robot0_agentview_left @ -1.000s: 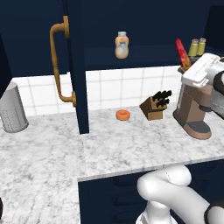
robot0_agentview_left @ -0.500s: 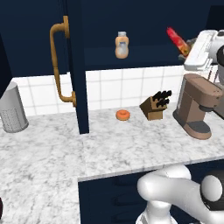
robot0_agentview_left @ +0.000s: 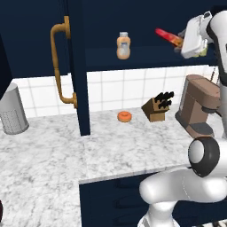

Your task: Put the shaker and condiment bottle from the counter next to their counterparts in the cabinet.

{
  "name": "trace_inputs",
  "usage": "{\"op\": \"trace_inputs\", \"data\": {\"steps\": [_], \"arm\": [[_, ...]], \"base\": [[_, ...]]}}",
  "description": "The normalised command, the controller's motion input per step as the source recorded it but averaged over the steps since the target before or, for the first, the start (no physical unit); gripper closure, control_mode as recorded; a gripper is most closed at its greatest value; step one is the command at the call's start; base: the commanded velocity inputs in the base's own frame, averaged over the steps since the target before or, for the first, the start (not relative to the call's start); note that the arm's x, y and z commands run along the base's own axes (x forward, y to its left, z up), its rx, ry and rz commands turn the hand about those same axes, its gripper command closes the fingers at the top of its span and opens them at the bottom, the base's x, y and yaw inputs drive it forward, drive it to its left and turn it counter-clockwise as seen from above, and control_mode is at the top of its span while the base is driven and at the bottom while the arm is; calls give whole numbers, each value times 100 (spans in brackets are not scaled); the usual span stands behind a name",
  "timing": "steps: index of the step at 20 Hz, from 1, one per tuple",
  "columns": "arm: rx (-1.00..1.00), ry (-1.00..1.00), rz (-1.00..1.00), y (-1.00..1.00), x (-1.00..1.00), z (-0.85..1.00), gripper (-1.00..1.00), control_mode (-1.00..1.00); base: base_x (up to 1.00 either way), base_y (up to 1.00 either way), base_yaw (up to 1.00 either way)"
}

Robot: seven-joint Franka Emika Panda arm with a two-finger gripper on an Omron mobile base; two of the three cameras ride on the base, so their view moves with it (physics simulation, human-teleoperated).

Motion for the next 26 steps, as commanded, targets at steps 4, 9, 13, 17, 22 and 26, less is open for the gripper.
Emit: {"op": "trace_inputs", "data": {"steps": [4,9,13,17,22,26], "arm": [[0,1,0,4,9,1,100,-100],[-5,0,1,10,0,-16,100,-100],[-1,0,4,28,3,-49,100,-100],[3,0,2,25,13,-46,100,-100],[5,-2,-5,3,35,-44,100,-100],[1,0,-12,16,35,-8,100,-100]], "base": [[0,0,0],[0,0,0],[0,0,0],[0,0,0],[0,0,0],[0,0,0]]}}
